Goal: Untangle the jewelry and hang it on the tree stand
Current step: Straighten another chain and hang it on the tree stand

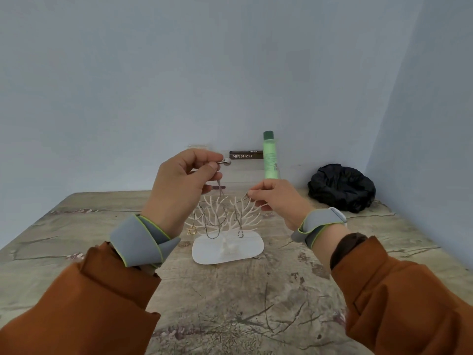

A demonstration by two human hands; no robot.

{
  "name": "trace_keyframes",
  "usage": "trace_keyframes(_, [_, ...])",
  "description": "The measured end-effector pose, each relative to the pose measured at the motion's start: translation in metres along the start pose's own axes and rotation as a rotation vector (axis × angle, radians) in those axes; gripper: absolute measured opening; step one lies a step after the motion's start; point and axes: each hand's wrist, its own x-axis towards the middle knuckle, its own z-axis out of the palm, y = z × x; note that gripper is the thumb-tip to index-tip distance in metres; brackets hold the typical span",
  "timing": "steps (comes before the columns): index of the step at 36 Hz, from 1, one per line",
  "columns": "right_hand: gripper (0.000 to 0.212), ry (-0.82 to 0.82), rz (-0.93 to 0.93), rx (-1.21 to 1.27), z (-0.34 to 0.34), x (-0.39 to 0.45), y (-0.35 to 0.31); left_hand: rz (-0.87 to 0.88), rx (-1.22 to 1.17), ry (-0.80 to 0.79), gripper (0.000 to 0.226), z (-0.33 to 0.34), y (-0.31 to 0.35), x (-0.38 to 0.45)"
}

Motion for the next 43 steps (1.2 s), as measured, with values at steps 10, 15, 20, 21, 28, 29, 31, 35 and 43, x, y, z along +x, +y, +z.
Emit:
trace_keyframes(10, [0.012,0.004,-0.043,0.291,-0.002,-0.009,0.010,-0.026,0.015,-0.007,0.020,0.007,-0.004,-0.010])
trace_keyframes(15, [0.013,-0.002,-0.058,0.352,-0.002,-0.015,0.021,-0.006,-0.001,-0.021,0.020,0.009,-0.001,-0.014])
trace_keyframes(20, [0.014,-0.016,-0.044,0.383,0.000,-0.021,0.029,0.055,-0.026,-0.043,0.019,0.011,0.003,-0.021])
trace_keyframes(21, [0.014,-0.018,-0.045,0.382,0.000,-0.022,0.030,0.068,-0.032,-0.049,0.020,0.011,0.004,-0.022])
trace_keyframes(28, [0.016,0.014,-0.073,0.338,0.003,-0.024,0.030,0.096,-0.021,-0.169,0.018,0.011,0.007,-0.035])
trace_keyframes(29, [0.017,0.016,-0.073,0.338,0.003,-0.024,0.030,0.095,0.001,-0.191,0.018,0.011,0.005,-0.037])
trace_keyframes(31, [0.019,0.018,-0.071,0.343,0.003,-0.025,0.030,0.095,0.043,-0.231,0.017,0.012,0.001,-0.041])
trace_keyframes(35, [0.023,0.014,-0.077,0.326,0.001,-0.027,0.031,0.075,0.079,-0.266,0.018,0.015,-0.005,-0.046])
trace_keyframes(43, [0.025,0.066,-0.092,0.285,-0.010,-0.039,0.028,0.029,0.082,-0.249,0.018,0.025,-0.005,-0.033])
